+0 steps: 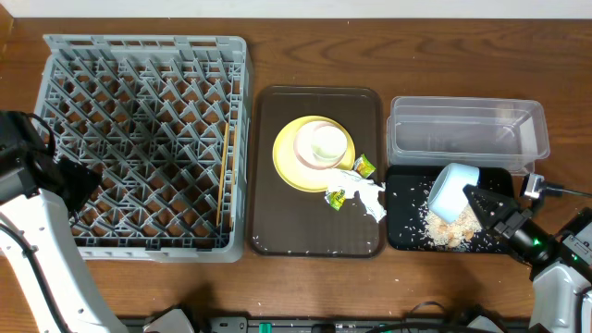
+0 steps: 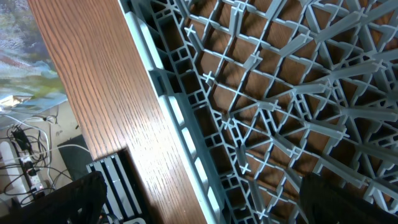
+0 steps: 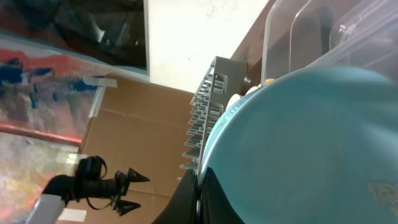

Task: Sort waste into correct bins and load items into the dishwasher
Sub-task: 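Tilt the bowl with the right gripper to pour rice onto the black tray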

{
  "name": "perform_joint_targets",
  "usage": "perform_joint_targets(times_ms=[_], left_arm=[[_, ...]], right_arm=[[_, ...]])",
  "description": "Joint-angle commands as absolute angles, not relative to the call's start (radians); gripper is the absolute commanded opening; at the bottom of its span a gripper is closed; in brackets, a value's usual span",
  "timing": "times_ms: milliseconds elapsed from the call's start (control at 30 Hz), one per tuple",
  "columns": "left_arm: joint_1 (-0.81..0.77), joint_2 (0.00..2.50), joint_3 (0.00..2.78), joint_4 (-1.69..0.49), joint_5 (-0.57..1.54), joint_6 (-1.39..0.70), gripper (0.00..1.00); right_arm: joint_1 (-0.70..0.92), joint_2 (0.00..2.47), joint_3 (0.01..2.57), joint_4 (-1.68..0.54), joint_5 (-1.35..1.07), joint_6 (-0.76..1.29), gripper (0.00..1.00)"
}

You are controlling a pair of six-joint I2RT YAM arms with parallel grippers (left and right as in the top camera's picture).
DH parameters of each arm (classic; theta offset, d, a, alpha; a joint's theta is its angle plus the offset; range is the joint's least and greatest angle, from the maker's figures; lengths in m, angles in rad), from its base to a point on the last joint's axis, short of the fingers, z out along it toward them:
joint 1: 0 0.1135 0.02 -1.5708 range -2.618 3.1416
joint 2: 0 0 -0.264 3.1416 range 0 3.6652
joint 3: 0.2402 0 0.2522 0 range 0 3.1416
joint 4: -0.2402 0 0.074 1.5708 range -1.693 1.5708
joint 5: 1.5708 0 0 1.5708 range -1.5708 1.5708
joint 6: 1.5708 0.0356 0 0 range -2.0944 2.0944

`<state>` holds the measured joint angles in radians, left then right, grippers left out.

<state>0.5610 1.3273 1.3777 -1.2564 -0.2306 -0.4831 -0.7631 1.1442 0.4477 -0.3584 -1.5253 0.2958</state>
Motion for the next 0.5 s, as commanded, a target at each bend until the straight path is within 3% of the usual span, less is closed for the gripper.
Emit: perform_joint_targets(times_ms=[0,467], left_arm=[[0.566,1.324,1.378,-1.261,-0.228,-0.496,1.00],[0.566,1.324,1.378,-1.261,-0.228,-0.496,1.00]], right_arm=[[-0.756,1.137,0.448,-0.355,-1.527,0.355,0.01],[-0.751,1.137,0.448,-0.321,-1.559,0.426,0.01]])
